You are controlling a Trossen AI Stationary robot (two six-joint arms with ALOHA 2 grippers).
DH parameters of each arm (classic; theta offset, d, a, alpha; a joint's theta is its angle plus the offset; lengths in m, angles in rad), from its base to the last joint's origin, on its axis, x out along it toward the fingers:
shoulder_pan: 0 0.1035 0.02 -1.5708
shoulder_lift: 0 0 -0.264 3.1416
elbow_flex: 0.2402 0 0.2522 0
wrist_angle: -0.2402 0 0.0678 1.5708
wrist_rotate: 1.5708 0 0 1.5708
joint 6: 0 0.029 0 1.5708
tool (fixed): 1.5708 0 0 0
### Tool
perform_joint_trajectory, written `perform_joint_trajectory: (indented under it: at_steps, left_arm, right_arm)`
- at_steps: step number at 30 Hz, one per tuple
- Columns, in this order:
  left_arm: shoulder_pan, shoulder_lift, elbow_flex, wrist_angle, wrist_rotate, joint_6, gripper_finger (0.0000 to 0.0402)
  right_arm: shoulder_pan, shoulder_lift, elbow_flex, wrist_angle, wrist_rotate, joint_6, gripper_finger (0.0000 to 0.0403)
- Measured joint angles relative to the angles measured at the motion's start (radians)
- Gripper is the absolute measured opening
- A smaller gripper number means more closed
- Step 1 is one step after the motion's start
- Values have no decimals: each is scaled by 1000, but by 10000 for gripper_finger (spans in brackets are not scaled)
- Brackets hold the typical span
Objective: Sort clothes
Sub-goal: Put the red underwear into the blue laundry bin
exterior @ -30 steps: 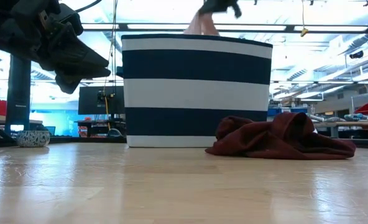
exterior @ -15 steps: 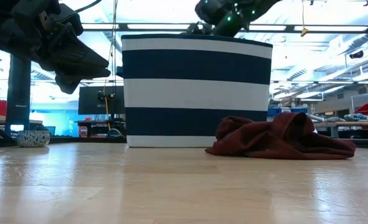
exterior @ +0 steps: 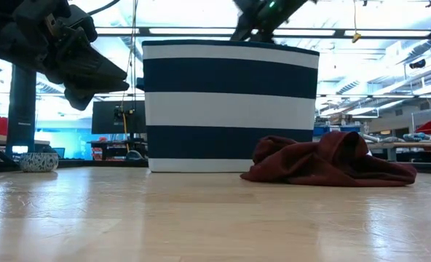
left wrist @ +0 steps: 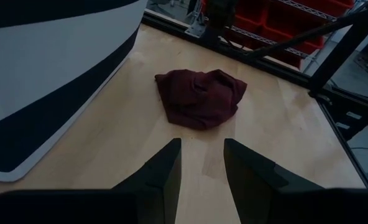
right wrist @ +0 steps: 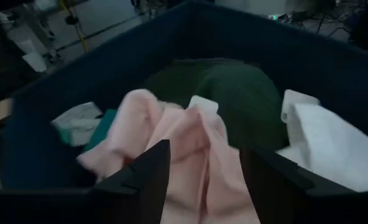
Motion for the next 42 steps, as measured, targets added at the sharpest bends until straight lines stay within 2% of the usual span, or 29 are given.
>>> perform_joint_trajectory:
  at_steps: [6, 9, 12, 17, 21, 24, 28, 31, 37, 42]
  left_arm:
    - [0, 0, 0, 0, 0, 2, 127]
    - [0, 0, 0, 0, 0, 3, 127]
    - [0, 0, 0, 0, 0, 3, 127]
    - [0, 0, 0, 0, 0, 3, 127]
    - [0, 0, 0, 1, 0, 14, 127]
    - [0, 0, 0, 1, -1, 31, 127]
    - [0, 0, 0, 1, -21, 82, 127]
    - [0, 0, 0, 1, -27, 103, 127]
    - [0, 0, 0, 1, -27, 105, 127]
    - [0, 0, 0, 0, -27, 105, 127]
  right_arm:
    - [69, -142, 0, -205, 13, -2, 190]
    - [149, -206, -2, -275, 66, 8, 188]
    - [263, -279, -53, -273, 152, 16, 187]
    - [485, -412, -217, -258, 347, 134, 187]
    - [667, -504, -395, -239, 503, 311, 187]
    - [783, -545, -521, -230, 583, 451, 187]
    - [880, -549, -669, -204, 630, 596, 187]
    - [912, -527, -772, -103, 631, 652, 187]
    - [914, -426, -942, 183, 583, 647, 187]
    - [909, -324, -1010, 350, 577, 645, 189]
